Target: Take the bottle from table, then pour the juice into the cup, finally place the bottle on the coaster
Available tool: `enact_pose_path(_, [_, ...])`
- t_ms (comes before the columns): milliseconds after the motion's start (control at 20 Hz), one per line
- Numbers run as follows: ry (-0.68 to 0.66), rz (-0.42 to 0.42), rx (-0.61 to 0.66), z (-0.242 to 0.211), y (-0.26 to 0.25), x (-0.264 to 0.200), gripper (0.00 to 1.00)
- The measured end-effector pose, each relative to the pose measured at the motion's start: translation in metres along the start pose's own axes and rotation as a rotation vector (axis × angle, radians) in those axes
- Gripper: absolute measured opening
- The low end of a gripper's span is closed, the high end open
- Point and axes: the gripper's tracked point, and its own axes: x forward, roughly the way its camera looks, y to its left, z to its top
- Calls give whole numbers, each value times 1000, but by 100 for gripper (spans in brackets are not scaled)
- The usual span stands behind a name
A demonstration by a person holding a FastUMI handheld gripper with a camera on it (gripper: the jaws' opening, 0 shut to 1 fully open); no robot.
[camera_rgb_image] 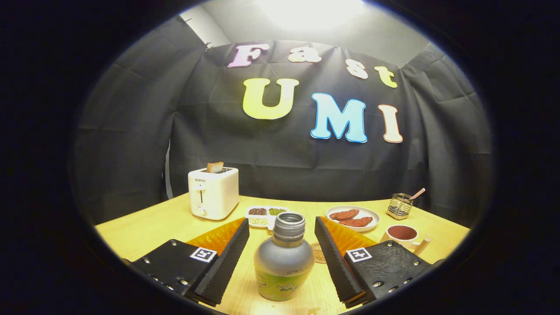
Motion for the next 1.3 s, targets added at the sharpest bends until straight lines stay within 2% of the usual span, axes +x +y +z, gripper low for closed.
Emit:
enact_pose_path(250, [21,-2,24,-24,-2,3,92])
enact_pose_path(600, [17,-2,60,-31,-5,6,81])
enact_pose_path(750, [9,7,90,-32,-4,6,82])
enact_pose_path(900, [22,25,107,-33,-4,6,78])
enact_pose_path(1300, [13,-9,246,-12,-48,10,77])
